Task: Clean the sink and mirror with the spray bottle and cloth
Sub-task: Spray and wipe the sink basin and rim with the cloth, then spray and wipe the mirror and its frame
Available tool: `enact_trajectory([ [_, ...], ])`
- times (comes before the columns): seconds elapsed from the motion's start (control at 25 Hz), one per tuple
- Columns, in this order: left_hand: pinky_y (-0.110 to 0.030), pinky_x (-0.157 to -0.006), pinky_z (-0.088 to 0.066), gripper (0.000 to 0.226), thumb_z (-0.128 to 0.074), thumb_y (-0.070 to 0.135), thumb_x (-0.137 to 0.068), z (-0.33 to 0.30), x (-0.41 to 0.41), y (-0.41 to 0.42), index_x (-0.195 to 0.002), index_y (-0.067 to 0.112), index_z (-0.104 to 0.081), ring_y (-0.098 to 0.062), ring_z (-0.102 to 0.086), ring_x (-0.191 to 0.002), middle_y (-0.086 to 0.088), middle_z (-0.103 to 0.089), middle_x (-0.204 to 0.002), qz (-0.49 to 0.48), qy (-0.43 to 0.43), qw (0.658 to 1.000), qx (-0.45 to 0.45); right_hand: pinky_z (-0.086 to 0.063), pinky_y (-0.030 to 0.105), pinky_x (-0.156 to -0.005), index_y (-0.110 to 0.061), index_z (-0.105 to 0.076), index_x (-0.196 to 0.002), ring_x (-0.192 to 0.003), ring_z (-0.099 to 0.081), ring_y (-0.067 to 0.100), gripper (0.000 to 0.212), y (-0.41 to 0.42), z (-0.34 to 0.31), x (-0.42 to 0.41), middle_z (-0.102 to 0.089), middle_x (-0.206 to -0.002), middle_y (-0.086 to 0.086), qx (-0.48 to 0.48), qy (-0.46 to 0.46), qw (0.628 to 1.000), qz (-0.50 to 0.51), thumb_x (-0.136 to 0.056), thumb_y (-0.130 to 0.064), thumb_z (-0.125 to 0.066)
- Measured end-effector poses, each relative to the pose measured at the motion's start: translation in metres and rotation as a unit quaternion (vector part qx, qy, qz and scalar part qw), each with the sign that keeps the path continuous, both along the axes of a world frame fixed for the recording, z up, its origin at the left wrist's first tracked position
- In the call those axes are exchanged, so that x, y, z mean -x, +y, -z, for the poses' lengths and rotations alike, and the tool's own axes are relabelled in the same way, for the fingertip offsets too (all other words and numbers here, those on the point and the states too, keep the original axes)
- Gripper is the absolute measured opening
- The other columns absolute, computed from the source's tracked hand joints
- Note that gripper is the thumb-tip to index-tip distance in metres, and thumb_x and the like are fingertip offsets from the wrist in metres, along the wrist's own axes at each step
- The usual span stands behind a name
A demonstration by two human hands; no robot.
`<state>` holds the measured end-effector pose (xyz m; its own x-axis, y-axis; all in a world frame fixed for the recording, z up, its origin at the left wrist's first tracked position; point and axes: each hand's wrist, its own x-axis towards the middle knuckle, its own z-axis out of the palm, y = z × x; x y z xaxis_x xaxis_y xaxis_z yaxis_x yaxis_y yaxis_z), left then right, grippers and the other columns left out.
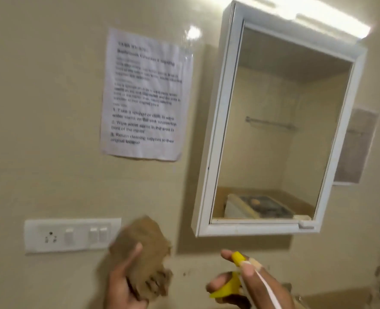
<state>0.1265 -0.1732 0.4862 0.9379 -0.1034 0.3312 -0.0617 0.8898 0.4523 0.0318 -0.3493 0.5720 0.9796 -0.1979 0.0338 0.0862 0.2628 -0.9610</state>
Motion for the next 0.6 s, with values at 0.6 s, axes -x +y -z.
enact_trajectory([
  [0.6, -0.003, -0.081, -0.046, 0.039, -0.058, -0.007, -0.084, -0.394, -0.061, -0.037, -0.118, 0.012, -0.059, -0.016, -0.060, -0.108, -0.008, -0.059, -0.121, -0.519, -0.306, 0.755, -0.257, -0.054, 0.025, -0.062, -0.004, -0.070, -0.080, -0.063, -0.069, 0.009, 0.040, 0.017, -0.238, -0.047, -0.076, -0.070, 0.005, 0.265, -0.459, 0.810, 0.253, -0.108, -0.027, -0.054],
])
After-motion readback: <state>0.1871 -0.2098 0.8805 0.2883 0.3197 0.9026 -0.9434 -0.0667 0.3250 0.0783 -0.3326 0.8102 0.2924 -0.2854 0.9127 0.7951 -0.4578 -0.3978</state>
